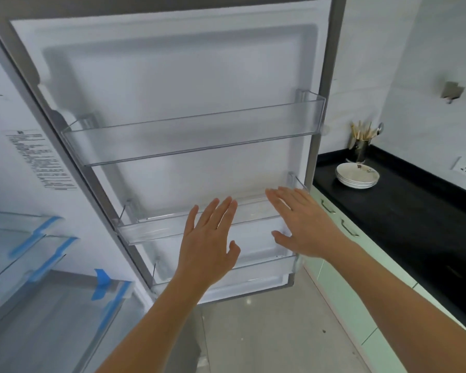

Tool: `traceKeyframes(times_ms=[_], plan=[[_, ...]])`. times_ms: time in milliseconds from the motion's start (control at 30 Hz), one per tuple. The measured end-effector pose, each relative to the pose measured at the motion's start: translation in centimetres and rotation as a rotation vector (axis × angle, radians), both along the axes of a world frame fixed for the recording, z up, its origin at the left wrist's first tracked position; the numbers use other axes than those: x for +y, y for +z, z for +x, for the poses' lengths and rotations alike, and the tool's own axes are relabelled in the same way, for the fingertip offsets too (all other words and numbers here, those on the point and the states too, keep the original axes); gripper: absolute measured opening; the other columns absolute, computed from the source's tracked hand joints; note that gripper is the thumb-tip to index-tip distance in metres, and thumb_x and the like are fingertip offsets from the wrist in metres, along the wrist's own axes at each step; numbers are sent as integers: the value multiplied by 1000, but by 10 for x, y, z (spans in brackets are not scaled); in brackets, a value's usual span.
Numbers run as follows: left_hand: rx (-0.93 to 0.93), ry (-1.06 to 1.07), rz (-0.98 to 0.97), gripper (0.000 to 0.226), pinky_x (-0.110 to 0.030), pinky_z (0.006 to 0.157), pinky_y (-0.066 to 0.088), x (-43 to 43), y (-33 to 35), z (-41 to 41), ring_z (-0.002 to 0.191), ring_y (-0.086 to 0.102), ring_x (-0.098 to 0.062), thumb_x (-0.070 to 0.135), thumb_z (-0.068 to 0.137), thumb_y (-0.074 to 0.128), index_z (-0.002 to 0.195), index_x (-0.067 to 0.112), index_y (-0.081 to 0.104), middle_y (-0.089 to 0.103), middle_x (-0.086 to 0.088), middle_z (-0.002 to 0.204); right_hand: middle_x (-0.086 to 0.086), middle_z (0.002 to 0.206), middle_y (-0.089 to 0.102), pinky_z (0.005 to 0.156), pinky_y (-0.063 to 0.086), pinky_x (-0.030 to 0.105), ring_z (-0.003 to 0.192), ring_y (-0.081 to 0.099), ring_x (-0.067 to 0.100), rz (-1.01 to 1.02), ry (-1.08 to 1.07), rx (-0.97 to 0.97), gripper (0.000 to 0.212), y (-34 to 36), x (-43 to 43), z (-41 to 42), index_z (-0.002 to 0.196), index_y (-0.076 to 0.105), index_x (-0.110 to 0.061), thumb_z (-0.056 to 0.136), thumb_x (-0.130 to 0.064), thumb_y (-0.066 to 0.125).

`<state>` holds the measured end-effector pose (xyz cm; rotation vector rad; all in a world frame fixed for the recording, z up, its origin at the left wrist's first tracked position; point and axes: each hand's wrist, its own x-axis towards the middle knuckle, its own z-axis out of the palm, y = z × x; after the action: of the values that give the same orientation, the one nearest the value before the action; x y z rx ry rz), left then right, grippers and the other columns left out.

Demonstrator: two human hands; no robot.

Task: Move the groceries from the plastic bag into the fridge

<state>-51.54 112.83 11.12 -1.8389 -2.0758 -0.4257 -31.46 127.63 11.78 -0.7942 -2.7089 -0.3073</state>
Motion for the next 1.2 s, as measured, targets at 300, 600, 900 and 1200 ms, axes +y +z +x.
traceKeyframes(times_ms=[300, 600, 900, 1200], plan=[[-15, -7, 22, 81, -55, 120, 19, 8, -1, 1, 149, 28, -22, 40, 81, 61, 153, 20, 31, 30, 0, 161, 5, 166, 26, 124, 3, 36, 155, 19, 24, -41, -17, -16, 85, 3, 8, -1, 160, 17, -16, 91, -44, 56], [-112, -450, 69, 66, -49, 118, 29, 34, 1, 75, 148, 30, -20, 43, 87, 51, 149, 23, 41, 37, 2, 158, 8, 151, 50, 119, 35, 50, 144, 42, 30, -42, -325, 234, 67, -6, -58, 66, 150, 39, -20, 90, -48, 44], [-111, -794, -88, 65, -50, 109, 43, 47, -40, 194, 141, 42, -22, 58, 90, 42, 145, 24, 46, 46, 1, 152, 6, 149, 52, 121, 25, 43, 143, 44, 29, -28, -860, 221, 68, -51, -149, 178, 148, 46, -22, 86, -39, 67], [-70, -1185, -192, 67, -47, 116, 35, 19, -55, 256, 144, 37, -21, 56, 87, 43, 147, 26, 42, 40, 3, 156, 5, 145, 55, 116, 41, 47, 137, 50, 28, -30, -1302, 280, 63, -67, -260, 202, 145, 48, -23, 86, -38, 62]])
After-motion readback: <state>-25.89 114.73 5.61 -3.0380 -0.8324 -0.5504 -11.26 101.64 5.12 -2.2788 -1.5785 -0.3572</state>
